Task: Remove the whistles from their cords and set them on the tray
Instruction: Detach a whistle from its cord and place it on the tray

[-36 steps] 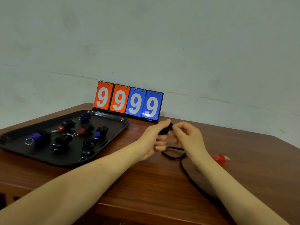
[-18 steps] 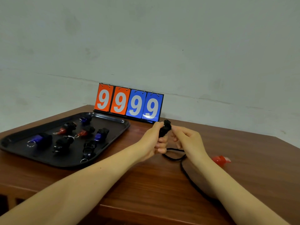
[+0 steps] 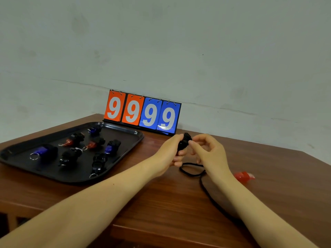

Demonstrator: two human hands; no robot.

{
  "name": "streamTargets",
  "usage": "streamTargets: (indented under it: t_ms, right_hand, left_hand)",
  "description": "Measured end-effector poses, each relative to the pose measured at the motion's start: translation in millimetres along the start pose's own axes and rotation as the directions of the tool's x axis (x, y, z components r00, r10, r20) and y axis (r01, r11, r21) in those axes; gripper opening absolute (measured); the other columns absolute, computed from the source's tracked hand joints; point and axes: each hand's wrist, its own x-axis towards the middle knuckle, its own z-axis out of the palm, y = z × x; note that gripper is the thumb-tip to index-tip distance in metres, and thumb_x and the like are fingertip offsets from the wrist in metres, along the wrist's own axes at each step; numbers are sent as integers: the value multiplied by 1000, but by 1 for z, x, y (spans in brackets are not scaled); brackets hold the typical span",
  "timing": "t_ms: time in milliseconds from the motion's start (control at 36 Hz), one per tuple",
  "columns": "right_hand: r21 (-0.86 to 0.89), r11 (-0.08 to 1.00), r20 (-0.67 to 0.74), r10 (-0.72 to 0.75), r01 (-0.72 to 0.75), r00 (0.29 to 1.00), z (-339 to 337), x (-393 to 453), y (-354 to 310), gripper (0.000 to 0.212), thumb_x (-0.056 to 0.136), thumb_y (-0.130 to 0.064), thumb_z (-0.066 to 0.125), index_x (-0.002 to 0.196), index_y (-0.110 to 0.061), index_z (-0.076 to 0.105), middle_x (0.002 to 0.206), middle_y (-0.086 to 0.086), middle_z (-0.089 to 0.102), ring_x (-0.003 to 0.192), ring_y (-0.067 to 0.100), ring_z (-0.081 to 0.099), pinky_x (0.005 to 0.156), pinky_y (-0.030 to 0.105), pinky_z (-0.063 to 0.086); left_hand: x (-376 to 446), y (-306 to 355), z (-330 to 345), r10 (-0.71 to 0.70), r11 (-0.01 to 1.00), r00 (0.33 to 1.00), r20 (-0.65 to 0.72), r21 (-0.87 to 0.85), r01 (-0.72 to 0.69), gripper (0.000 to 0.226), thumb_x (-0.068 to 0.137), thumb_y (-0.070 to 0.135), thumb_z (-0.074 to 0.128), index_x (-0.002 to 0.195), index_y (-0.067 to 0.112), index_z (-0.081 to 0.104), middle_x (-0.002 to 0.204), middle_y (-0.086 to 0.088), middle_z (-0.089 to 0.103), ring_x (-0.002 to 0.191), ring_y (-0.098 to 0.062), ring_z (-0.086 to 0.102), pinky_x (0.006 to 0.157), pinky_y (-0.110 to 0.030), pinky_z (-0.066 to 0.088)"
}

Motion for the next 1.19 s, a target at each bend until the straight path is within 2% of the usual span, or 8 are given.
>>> streamTargets:
  t_ms: [111,250,361,472,639,778,1056,1194]
  right_hand:
    - [-38,999,-8,-30,29,1000,-1,0,0,11,90,-15,64,89,-26,66,83,-5,68,73,4,65,53,16,50]
    - [-168,980,143,-87,111,986,2,-2,6,17,92,-9,57,87,-25,60,83,-5,63,76,8,57,67,14,46]
    - [-47,998,270,-31,45,962,4,-2,4,14,95,-4,48,85,-13,53,66,-9,53,58,3,46,55,15,39]
    - [99,995,276,-7,-21,961,0,1,-5,22,96,-6,50,74,-8,48,53,-7,53,44,7,45,48,20,40]
    - [337,935,266,16,-109,964,-2,0,-4,20,93,-16,56,74,-10,57,63,4,54,58,13,50,50,22,41]
    - [387,919,218,-16,-72,976,-2,-4,-6,22,79,-29,64,81,-8,60,64,1,59,62,12,55,50,21,42]
    - [358,929,194,26,-95,981,0,-3,-6,14,95,-9,53,89,-9,66,74,2,64,70,13,59,57,22,47]
    - [558,796,264,100,-236,959,5,0,-12,24,94,-6,47,76,-7,62,70,4,59,68,12,55,61,21,46]
  left_hand:
    - [-1,-1,0,-27,999,1000,12,-37,27,34,102,39,37,111,12,55,54,4,35,44,-9,26,44,-23,23]
    - [-2,2,-1,-78,898,997,0,-434,70,33,102,31,40,116,3,52,55,3,32,43,-7,26,36,-16,25]
    - [-5,4,-3,-107,811,993,47,-573,115,33,101,29,40,116,1,50,55,3,32,40,-6,28,34,-14,24]
    - [-5,1,-1,-95,810,989,113,-569,143,33,101,30,41,107,-1,52,53,3,32,37,-6,28,32,-14,25]
    - [-7,5,1,-21,857,992,127,-509,84,30,99,32,42,84,7,49,50,4,28,38,-6,22,36,-16,19]
    - [-5,7,-2,14,941,995,101,-338,21,39,92,43,53,101,5,52,48,4,25,38,-6,23,40,-17,17]
    - [-2,5,-4,-11,894,999,42,-446,28,35,91,41,55,75,12,47,49,3,25,41,-8,21,37,-16,23]
    - [-1,8,-3,-10,882,1000,13,-471,15,31,94,38,53,79,11,49,48,5,24,41,-6,18,38,-16,18]
